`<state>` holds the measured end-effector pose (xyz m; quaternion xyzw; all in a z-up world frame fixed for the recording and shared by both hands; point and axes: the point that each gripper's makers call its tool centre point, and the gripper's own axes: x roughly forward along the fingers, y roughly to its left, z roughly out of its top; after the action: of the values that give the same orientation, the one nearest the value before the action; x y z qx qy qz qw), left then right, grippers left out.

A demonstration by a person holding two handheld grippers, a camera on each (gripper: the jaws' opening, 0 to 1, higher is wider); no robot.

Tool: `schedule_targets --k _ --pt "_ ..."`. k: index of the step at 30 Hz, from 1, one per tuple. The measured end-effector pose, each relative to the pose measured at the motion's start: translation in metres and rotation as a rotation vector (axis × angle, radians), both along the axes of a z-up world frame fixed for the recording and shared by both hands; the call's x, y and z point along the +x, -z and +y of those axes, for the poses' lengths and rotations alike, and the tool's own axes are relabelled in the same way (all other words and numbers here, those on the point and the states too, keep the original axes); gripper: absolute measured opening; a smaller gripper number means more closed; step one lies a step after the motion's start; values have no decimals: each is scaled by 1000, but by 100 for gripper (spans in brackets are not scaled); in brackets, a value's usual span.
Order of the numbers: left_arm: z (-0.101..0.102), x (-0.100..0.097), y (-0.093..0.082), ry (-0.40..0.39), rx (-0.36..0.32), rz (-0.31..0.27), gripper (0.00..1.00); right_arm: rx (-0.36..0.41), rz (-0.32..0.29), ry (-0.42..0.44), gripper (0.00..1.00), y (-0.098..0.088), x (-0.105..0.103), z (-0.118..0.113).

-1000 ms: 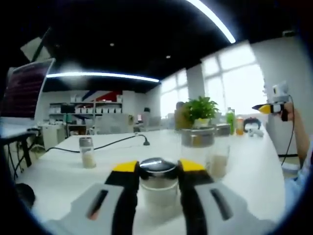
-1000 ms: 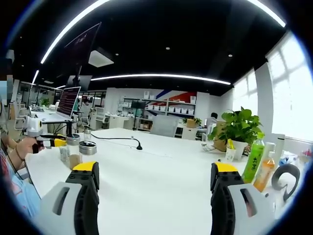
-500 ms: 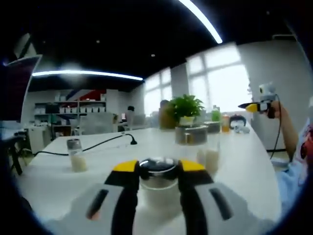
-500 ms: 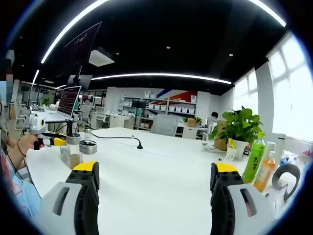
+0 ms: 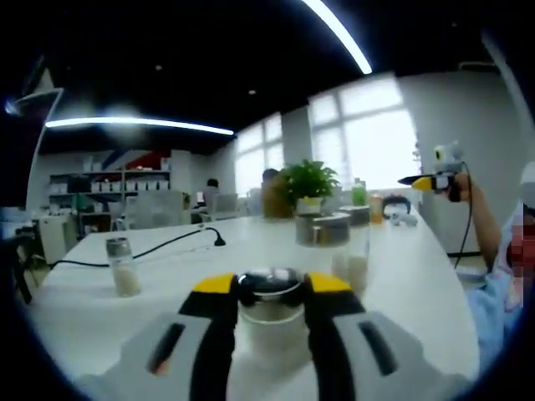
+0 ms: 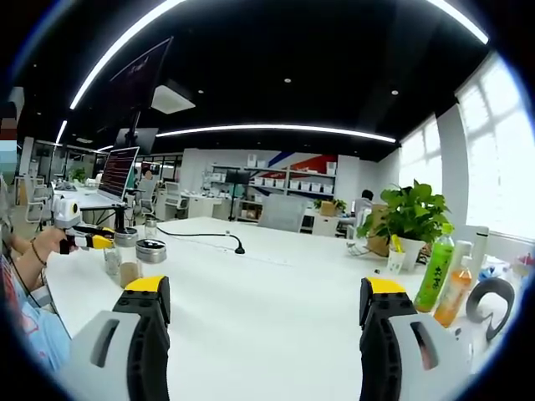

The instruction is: Rotate the seasoning bottle until the label or dispensing opening points toward the visible target arrow and the bottle remains upright within the marked orientation range

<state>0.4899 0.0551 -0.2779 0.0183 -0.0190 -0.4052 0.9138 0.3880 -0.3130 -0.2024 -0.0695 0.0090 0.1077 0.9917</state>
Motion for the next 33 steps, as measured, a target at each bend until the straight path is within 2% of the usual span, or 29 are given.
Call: schedule_targets --k 6,11,17,25,28,31,33 --pt "0 1 0 -3 -12 16 33 -4 4 -4 98 1 2 2" --pt "3 -1 -5 -3 -38 22 40 -3 14 -10 97 3 2 3" --pt "11 -4 -14 -48 -55 25 39 -9 4 -2 97 1 0 0" --pt "16 -8 -15 -54 -69 51 38 -8 12 -8 97 2 1 2" --pt "14 -17 -22 -48 -79 48 37 -6 16 -5 97 3 2 1" --pt "11 -28 -37 -30 -124 31 37 3 12 -5 97 2 2 2" --pt "11 -33 -44 -33 -120 11 37 10 6 -11 97 1 1 3"
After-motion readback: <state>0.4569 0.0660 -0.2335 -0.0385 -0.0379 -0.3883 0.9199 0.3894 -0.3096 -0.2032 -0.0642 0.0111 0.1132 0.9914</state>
